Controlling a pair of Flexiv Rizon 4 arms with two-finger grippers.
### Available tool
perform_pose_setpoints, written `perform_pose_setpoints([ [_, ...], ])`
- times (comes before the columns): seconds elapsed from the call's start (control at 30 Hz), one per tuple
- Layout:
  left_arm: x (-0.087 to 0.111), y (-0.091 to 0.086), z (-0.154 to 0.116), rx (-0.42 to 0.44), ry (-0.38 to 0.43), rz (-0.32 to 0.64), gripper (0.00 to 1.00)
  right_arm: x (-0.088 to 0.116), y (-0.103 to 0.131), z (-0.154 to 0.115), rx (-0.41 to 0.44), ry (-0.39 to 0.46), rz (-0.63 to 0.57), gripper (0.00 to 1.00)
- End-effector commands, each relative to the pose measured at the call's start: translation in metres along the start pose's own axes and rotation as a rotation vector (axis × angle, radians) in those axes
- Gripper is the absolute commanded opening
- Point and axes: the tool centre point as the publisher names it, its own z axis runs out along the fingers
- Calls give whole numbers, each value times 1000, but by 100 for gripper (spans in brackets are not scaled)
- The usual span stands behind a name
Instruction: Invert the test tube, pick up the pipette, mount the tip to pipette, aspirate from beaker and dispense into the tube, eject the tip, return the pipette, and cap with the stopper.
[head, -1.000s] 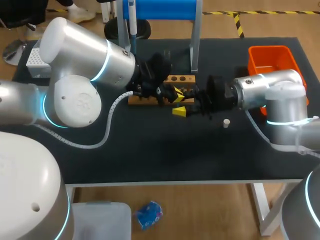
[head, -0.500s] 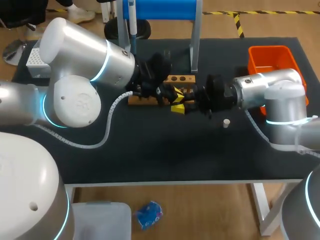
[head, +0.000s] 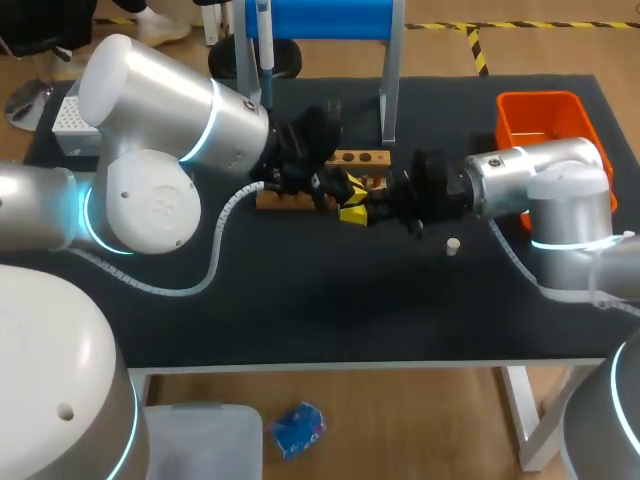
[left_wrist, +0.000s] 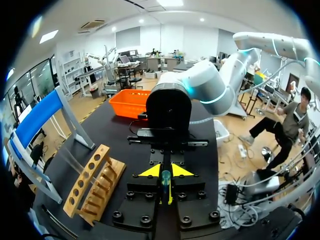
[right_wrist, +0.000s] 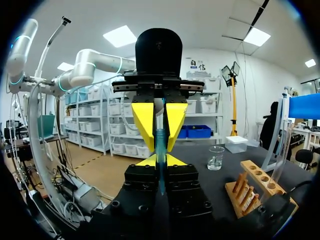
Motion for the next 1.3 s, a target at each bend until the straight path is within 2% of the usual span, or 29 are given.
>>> perform_pose_setpoints([
  [0.03,-2,-6,-12,30,-56,6,100,0,0,0,3,0,0,0],
  [0.13,-11,-11,-32,80,-126,-22,100,2,-2,-2,1,-3,2,0],
  [0.3,-32,-20,-59,53,-223,-29,100,10,-7,-8,-3,-5,8,0],
  [0.43,-48,-20,-72,82,-275,-77,100,17,-9,-19,3,-15,11,0],
  [0.5,-56,-15,-74,94,-261,-127,100,22,-9,-24,9,-18,10,0],
  [0.7,-56,-15,-74,94,-261,-127,100,39,-6,-42,48,-42,-12,0],
  [1.27,-56,-15,-74,94,-261,-127,100,38,-6,-47,51,-42,-12,0],
  [1.3,-63,-14,-78,99,-282,-176,100,38,-5,-51,54,-45,-13,0],
])
